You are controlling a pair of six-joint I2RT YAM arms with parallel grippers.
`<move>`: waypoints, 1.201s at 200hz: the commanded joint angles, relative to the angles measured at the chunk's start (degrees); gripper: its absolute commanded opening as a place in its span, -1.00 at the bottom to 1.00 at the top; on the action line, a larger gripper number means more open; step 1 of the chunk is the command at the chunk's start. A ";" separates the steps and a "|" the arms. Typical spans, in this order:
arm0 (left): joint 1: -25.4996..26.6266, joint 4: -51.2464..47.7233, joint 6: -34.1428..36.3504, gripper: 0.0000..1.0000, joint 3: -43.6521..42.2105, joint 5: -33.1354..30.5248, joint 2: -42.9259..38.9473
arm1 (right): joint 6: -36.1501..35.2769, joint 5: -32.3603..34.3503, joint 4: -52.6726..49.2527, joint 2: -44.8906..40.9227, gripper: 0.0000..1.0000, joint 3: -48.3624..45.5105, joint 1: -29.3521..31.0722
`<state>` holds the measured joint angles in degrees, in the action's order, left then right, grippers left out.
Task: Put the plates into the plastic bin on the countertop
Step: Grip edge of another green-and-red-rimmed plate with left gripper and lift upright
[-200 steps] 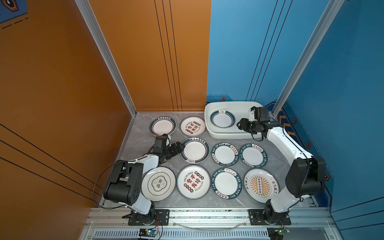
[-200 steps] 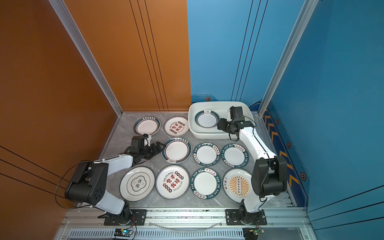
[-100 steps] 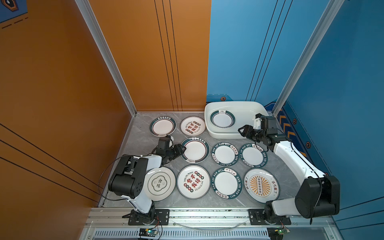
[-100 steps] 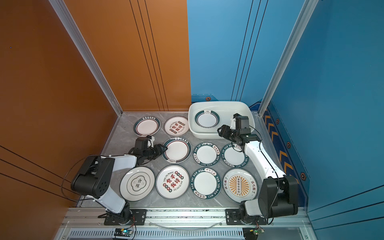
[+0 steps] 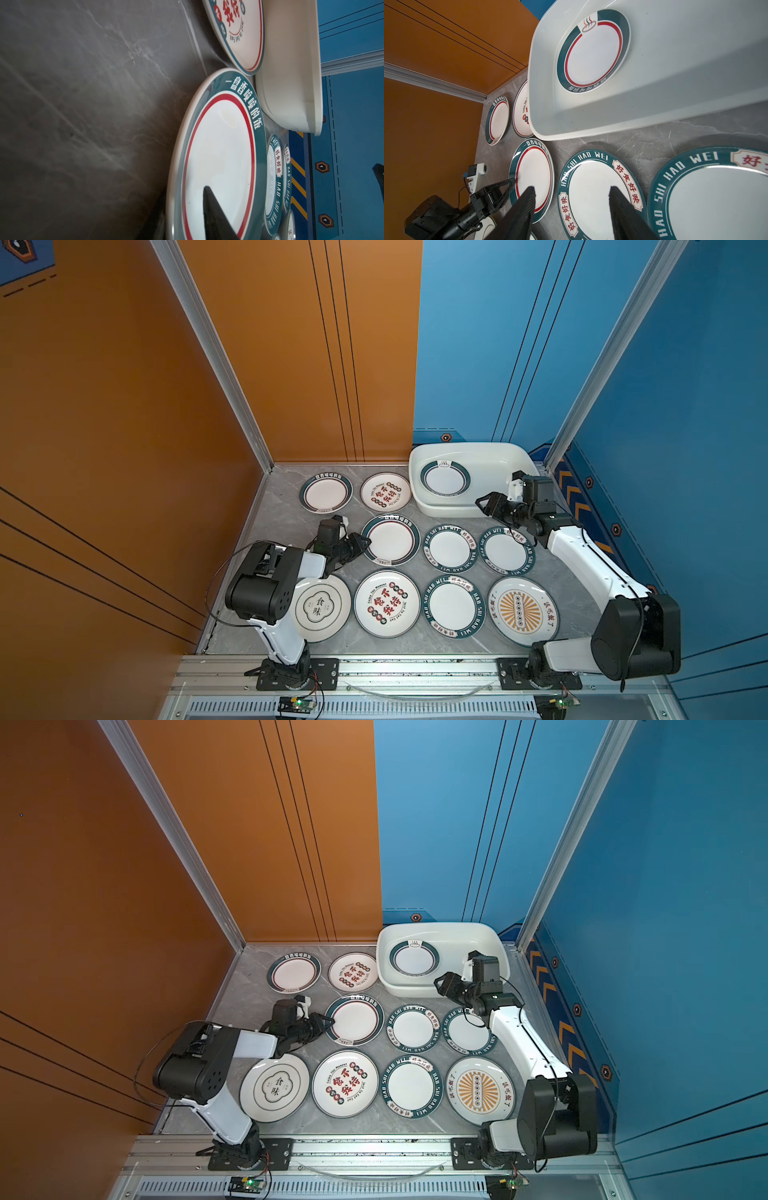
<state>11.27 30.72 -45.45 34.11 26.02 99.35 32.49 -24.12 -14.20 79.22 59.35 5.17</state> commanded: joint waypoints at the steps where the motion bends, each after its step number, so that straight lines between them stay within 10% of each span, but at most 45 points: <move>1: -0.45 -0.54 0.69 -0.53 -1.34 1.27 1.02 | 1.10 -1.01 1.68 -1.53 0.18 -1.38 -0.38; 120: -3.66 -0.57 0.91 -1.00 -2.64 4.19 0.13 | 1.26 -2.05 2.42 -4.31 0.18 -8.06 -0.56; 240: -7.66 -12.03 1.97 -1.00 -2.66 7.38 -16.25 | 1.08 -9.19 3.76 -4.74 0.21 -8.77 -0.48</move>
<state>4.01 23.42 -45.50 30.76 31.57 87.99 33.36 -29.89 -12.69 74.89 51.03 4.80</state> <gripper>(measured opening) 0.085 0.602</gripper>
